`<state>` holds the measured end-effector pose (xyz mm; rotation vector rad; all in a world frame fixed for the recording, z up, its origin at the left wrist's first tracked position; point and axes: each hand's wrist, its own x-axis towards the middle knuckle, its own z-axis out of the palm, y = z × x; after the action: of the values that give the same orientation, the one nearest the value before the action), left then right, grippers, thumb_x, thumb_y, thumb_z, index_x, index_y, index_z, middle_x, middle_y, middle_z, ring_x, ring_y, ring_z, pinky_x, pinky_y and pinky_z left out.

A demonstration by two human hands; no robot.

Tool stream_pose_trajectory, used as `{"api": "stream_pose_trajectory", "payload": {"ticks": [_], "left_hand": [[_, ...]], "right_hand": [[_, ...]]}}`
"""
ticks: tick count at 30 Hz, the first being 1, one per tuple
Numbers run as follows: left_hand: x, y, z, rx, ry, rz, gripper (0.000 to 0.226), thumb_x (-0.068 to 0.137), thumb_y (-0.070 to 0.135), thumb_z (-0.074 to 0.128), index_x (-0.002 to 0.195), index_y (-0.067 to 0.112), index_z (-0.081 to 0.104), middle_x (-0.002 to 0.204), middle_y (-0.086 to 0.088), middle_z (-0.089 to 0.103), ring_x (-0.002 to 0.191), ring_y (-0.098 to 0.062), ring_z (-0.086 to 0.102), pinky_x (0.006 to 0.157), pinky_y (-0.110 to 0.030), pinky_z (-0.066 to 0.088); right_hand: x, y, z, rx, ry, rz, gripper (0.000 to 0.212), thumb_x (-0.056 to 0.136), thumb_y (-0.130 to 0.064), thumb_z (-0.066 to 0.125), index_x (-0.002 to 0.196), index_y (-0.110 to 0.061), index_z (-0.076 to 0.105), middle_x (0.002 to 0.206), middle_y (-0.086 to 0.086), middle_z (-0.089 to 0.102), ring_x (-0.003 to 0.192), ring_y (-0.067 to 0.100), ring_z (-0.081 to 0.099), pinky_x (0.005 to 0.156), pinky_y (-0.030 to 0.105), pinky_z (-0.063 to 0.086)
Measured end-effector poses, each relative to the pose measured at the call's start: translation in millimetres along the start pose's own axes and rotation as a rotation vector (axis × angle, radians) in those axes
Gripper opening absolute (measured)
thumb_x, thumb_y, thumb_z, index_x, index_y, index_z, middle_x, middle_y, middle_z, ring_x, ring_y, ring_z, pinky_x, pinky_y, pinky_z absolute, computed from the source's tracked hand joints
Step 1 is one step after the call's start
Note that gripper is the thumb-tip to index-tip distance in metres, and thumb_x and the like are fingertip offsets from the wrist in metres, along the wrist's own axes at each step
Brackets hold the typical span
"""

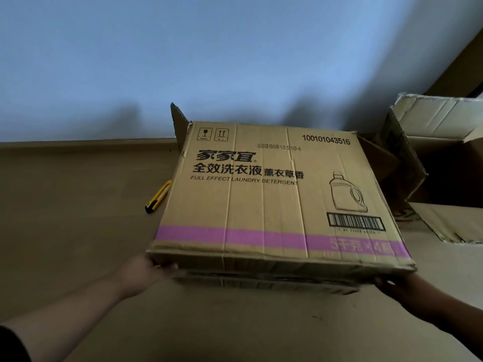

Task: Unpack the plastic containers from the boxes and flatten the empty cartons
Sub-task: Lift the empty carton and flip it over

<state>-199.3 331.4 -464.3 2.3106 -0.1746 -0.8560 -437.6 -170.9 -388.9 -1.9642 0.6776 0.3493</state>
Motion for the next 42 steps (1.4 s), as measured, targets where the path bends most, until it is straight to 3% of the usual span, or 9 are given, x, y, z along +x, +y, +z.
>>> {"api": "stream_pose_trajectory", "payload": {"ticks": [2,5,9,14,19,23,34,38,42], "left_hand": [[-5,28,-5,-0.125,0.145,0.004,0.024,0.081,0.047,0.075,0.08,0.024,0.071,0.078,0.011,0.072,0.089,-0.018,0.066,0.075,-0.027,0.051],[-7,71,-21,-0.336,0.373,0.093,0.026,0.093,0.028,0.063,0.067,0.024,0.063,0.049,0.021,0.062,0.069,-0.007,0.056,0.058,-0.01,0.043],[-21,113,-51,-0.482,0.481,0.21,0.047,0.06,0.089,0.058,0.074,0.047,0.073,0.072,0.022,0.071,0.077,0.001,0.061,0.072,-0.026,0.044],[-26,139,-68,-0.434,0.538,0.241,0.034,0.092,0.047,0.053,0.067,0.037,0.073,0.064,0.023,0.067,0.07,0.011,0.058,0.071,-0.02,0.04],[-13,139,-74,-0.33,0.59,0.161,0.057,0.079,0.079,0.05,0.078,0.023,0.059,0.078,-0.001,0.054,0.072,-0.016,0.05,0.068,-0.031,0.033],[-5,144,-87,-0.358,0.647,0.092,0.075,0.08,0.075,0.056,0.079,0.0,0.067,0.08,-0.01,0.062,0.075,-0.023,0.056,0.068,-0.033,0.037],[-28,143,-97,-0.21,0.688,0.014,0.086,0.081,0.076,0.054,0.08,-0.009,0.067,0.078,-0.029,0.066,0.076,-0.04,0.064,0.063,-0.035,0.035],[-31,142,-95,-0.128,0.589,-0.058,0.073,0.083,0.073,0.054,0.076,0.003,0.073,0.077,-0.015,0.069,0.077,-0.031,0.063,0.071,-0.037,0.04],[-27,125,-73,-0.02,0.519,-0.082,0.078,0.087,0.066,0.052,0.069,-0.009,0.068,0.074,-0.027,0.067,0.072,-0.036,0.064,0.062,-0.035,0.039]], "right_hand": [[6,-28,11,0.016,0.115,0.041,0.072,0.06,-0.076,0.073,0.116,-0.032,0.057,0.123,0.0,0.065,0.113,0.014,0.057,0.103,0.037,0.039],[21,-34,-11,0.086,0.274,0.0,0.086,0.047,-0.1,0.05,0.099,-0.034,0.065,0.111,0.002,0.068,0.109,0.025,0.061,0.1,0.052,0.045],[21,-80,-25,0.114,0.502,0.027,0.084,0.053,-0.101,0.044,0.087,-0.027,0.068,0.097,0.003,0.07,0.096,0.03,0.065,0.092,0.054,0.051],[16,-116,-39,0.18,0.577,0.096,0.082,0.056,-0.093,0.05,0.085,-0.02,0.07,0.09,0.006,0.072,0.09,0.029,0.067,0.091,0.051,0.052],[28,-158,-51,0.094,0.655,0.162,0.066,0.078,-0.081,0.051,0.075,-0.016,0.061,0.081,0.007,0.062,0.075,0.028,0.059,0.082,0.044,0.047],[39,-172,-57,0.046,0.646,0.178,0.075,0.075,-0.085,0.049,0.083,-0.013,0.066,0.085,0.012,0.065,0.08,0.033,0.062,0.076,0.044,0.047],[28,-156,-59,-0.027,0.605,0.241,0.101,0.038,-0.097,0.041,0.08,-0.009,0.067,0.078,0.015,0.068,0.077,0.037,0.067,0.091,0.059,0.051],[12,-151,-39,-0.136,0.47,0.33,0.088,0.066,-0.084,0.041,0.088,-0.001,0.062,0.08,0.018,0.063,0.077,0.035,0.06,0.085,0.051,0.049],[14,-143,-23,-0.238,0.441,0.358,0.08,0.086,-0.078,0.036,0.089,-0.003,0.067,0.08,0.019,0.068,0.073,0.034,0.066,0.063,0.041,0.051]]}}
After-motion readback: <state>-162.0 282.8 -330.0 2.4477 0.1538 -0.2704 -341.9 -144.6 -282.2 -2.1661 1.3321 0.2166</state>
